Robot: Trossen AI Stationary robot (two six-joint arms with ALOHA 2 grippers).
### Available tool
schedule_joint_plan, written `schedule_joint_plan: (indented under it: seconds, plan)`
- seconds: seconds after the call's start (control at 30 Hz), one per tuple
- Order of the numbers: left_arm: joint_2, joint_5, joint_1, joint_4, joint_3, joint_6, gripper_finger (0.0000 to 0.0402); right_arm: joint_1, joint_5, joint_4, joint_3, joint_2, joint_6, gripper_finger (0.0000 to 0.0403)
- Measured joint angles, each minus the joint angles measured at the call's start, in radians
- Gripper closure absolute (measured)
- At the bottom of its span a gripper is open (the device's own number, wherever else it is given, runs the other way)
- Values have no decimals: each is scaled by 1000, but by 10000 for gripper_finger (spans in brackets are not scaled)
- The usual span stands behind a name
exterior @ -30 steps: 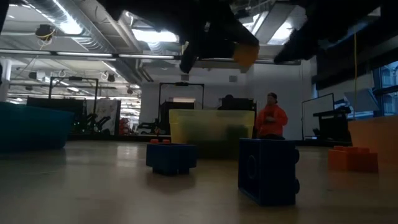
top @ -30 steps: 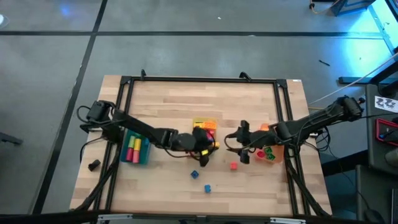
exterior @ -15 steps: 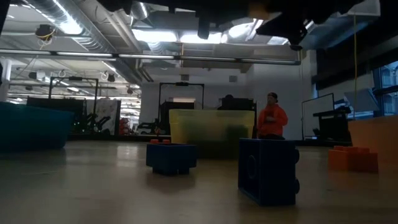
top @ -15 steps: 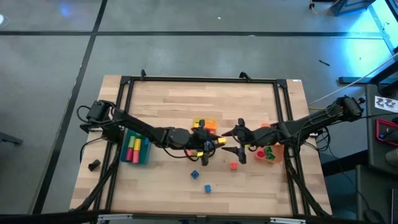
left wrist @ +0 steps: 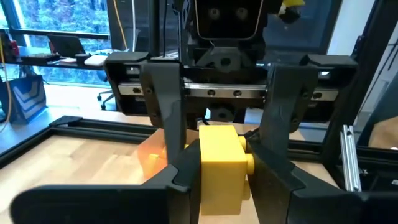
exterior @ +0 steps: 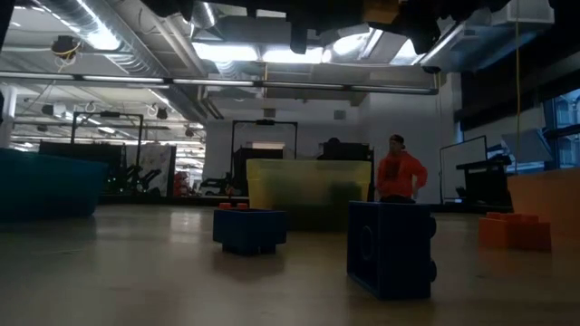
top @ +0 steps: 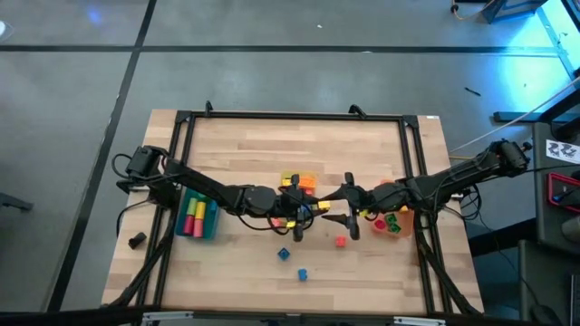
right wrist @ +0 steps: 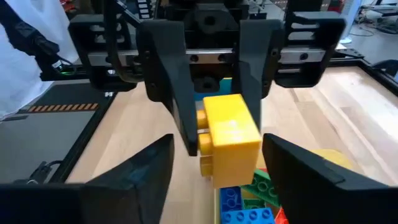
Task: Sort blocks by size
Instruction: Put the yellow 4 stud game piece into the orange bin
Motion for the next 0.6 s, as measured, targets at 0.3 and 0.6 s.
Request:
schedule_joint_plan:
  seconds: [0.3, 0.6]
  plan:
    - [0, 1, -1, 17, 0, -7, 307, 0, -8, 0, 0, 0, -17, 245]
    - [0, 10, -2, 10, 0, -4, 306, 0, -19, -1, 0, 1, -23, 298]
